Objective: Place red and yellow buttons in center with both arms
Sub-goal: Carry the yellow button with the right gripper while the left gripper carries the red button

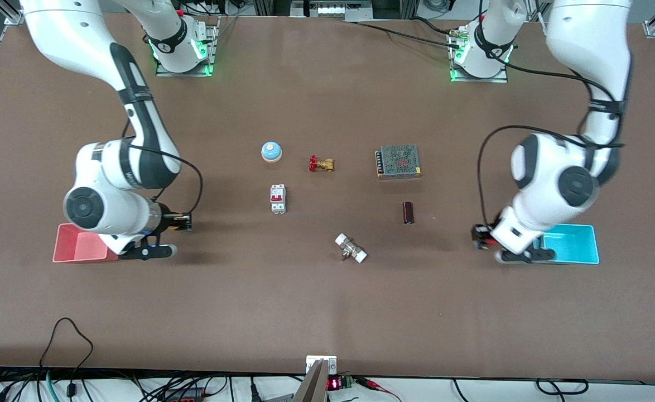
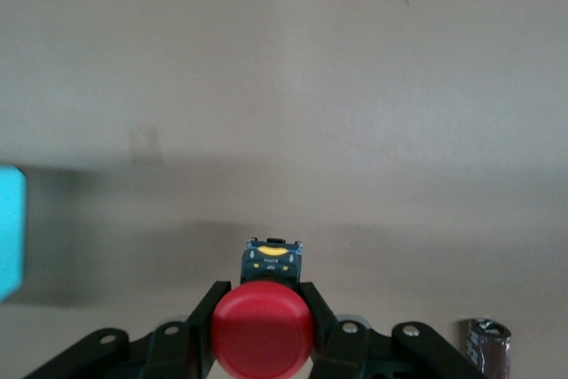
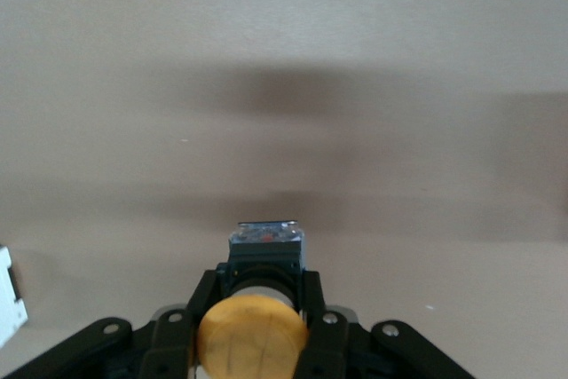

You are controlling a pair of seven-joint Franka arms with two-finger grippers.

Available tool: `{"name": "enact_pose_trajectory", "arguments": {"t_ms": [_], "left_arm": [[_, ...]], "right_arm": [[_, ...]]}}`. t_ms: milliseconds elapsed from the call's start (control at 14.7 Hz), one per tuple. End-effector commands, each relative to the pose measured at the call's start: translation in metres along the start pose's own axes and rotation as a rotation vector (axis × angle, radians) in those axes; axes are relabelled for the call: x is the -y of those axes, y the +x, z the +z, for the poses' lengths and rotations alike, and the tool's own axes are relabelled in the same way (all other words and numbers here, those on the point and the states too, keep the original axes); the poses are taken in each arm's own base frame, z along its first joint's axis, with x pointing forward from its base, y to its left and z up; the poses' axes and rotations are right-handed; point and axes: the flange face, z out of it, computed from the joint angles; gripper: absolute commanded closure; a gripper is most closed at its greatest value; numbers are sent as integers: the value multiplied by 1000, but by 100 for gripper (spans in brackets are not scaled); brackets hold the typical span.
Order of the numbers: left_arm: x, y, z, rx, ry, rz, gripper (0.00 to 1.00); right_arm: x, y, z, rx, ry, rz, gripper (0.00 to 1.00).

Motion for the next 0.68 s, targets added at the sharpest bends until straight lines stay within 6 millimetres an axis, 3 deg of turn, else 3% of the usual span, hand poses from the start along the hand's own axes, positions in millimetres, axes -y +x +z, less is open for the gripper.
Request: {"name": "enact_pose_trajectory", "arguments": {"t_ms": [0, 136, 340, 611], "left_arm": [[-22, -43, -3, -28, 22, -30, 99], [-45, -61, 5, -24, 21, -52, 99], [-66, -74, 8, -18, 26, -63, 99], [-72, -79, 22, -21, 46, -91, 99]], "right_arm": [[33, -7, 14, -21, -1, 59, 62], [54, -9, 24, -34, -5, 77, 62], [62, -7, 44, -29, -12, 97, 62], [77, -9, 56, -33, -17, 105, 62]]}}
